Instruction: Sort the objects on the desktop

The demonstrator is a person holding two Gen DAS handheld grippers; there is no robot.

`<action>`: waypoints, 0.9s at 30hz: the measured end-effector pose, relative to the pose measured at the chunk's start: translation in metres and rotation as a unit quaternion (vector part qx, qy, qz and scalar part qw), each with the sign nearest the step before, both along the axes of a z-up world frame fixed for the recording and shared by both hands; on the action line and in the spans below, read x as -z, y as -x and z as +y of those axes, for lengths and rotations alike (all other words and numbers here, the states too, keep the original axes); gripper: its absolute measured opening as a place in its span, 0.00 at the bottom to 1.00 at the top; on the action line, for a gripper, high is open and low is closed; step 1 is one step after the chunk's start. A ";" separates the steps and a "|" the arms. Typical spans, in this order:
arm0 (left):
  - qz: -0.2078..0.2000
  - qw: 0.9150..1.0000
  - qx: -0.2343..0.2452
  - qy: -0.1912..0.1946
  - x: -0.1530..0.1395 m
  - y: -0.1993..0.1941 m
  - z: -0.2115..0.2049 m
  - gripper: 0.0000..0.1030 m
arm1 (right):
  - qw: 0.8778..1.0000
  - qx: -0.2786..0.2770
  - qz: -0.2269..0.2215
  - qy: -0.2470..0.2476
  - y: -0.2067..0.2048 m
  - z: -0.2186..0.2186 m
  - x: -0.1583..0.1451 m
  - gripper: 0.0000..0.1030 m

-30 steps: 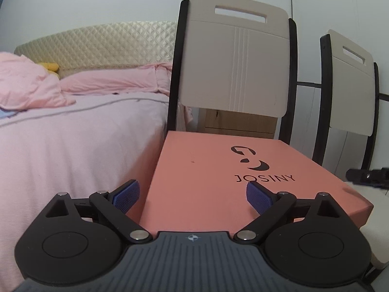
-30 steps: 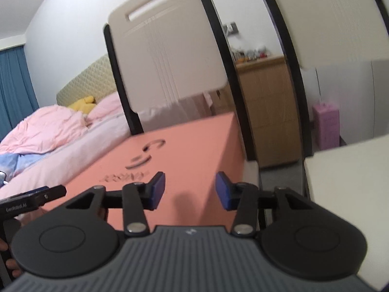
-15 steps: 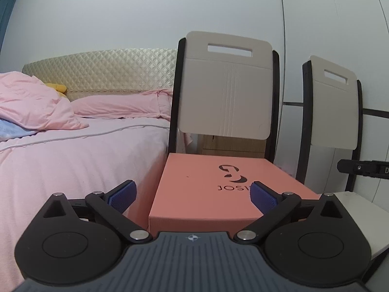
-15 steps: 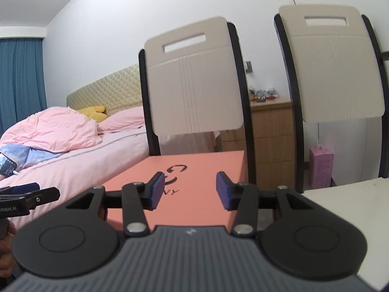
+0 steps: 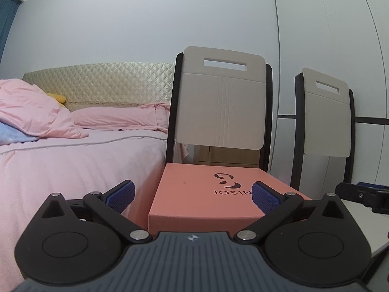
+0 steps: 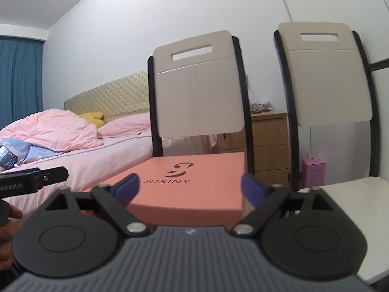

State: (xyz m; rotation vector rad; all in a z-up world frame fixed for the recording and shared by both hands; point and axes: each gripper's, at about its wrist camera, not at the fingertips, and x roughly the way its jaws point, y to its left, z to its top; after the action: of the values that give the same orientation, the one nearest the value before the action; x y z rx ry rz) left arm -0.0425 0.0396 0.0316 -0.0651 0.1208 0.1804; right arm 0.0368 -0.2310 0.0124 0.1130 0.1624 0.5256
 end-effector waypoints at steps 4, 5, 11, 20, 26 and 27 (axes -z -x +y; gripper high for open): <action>-0.001 1.000 -0.005 0.002 0.002 -0.001 0.000 1.00 | 1.000 0.017 -0.010 0.003 0.005 0.001 0.005 0.99; -0.001 1.000 -0.006 0.002 0.003 -0.001 0.000 1.00 | 1.000 0.020 -0.012 0.002 0.007 0.001 0.006 1.00; -0.003 1.000 -0.013 0.004 0.006 -0.002 0.000 1.00 | 1.000 0.027 -0.008 -0.009 0.010 0.000 0.007 1.00; 0.005 1.000 -0.030 -0.004 0.009 -0.005 -0.001 1.00 | 0.999 0.030 -0.005 -0.009 0.013 -0.002 0.005 1.00; 0.010 1.000 -0.028 -0.007 0.010 -0.006 -0.002 1.00 | 0.999 0.033 -0.005 -0.007 0.015 -0.005 0.005 1.00; 0.011 1.000 -0.027 -0.007 0.010 -0.006 -0.002 1.00 | 0.999 0.034 -0.006 -0.007 0.015 -0.005 0.005 1.00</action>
State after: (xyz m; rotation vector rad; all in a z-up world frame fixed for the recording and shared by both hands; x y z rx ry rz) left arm -0.0363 0.0372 0.0213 -0.0518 0.1398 0.2368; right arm 0.0218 -0.2362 0.0079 0.1289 0.1426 0.4593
